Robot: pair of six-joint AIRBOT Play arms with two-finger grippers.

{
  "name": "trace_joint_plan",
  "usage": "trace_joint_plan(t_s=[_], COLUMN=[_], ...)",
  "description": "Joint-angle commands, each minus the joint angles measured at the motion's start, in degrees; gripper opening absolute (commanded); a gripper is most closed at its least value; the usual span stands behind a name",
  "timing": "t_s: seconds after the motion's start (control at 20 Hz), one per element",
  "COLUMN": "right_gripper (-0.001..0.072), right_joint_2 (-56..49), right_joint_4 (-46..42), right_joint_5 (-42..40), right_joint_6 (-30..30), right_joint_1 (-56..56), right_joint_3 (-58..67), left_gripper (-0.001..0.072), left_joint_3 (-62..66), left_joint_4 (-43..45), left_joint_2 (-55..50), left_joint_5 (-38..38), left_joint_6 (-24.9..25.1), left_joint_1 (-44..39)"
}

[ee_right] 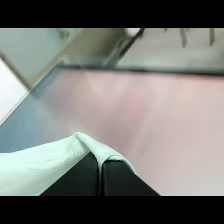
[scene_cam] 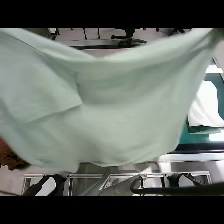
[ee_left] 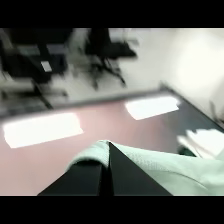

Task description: Fold the shirts.

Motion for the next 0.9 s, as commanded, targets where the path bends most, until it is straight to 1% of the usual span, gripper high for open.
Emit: trace_joint_plan(t_s=[0.0, 0.1, 0.2, 0.3, 0.35, 0.45, 0.6, 0.7, 0.75, 0.85], right_gripper=[0.0015, 0.0015, 0.0014, 0.0014, 0.0014, 0.0014, 0.0014, 0.0015, 0.0015, 0.0014], right_joint_2=[-5.9, -12.1, -20.2, -27.8, -31.3, -38.4, -45.4, -46.9, -46.9, -46.9], right_joint_4=[2.3, 2.2, 3.0, 4.3, 4.3, 4.3, 4.3, 4.2, 3.7, 1.8], right_joint_5=[-3.0, -8.5, -11.6, -15.4, -16.6, -17.2, -17.0, -16.7, -16.5, -14.5], right_joint_6=[-6.2, -9.2, -10.9, -11.8, -11.7, -9.3, -6.6, -6.4, -6.4, -6.4], right_joint_1=[3.5, 5.5, 6.1, 6.1, 6.0, 6.0, 6.1, 6.0, 5.9, 5.9], right_joint_3=[-17.5, -23.0, -23.5, -22.0, -20.3, -15.0, -7.3, -5.5, -5.5, -5.5], left_gripper=[0.0015, 0.0015, 0.0015, 0.0015, 0.0015, 0.0015, 0.0015, 0.0015, 0.0015, 0.0015], left_joint_3=[-10.1, -15.7, -18.0, -15.6, -12.5, -4.8, 5.4, 7.6, 7.0, 5.7], left_joint_4=[15.5, 21.6, 22.1, 22.0, 22.1, 22.1, 22.1, 23.4, 24.2, 26.5], left_joint_2=[-11.1, -18.9, -27.5, -35.9, -40.2, -47.4, -54.2, -55.6, -55.5, -55.5], left_joint_5=[0.1, 5.6, 11.5, 15.6, 16.2, 15.7, 14.6, 13.7, 13.7, 11.2], left_joint_6=[-0.5, -0.9, -1.0, -2.0, -2.7, -3.9, -7.1, -8.3, -8.7, -9.6], left_joint_1=[-13.1, -16.9, -18.1, -17.7, -17.6, -17.2, -17.2, -17.2, -17.2, -17.1])
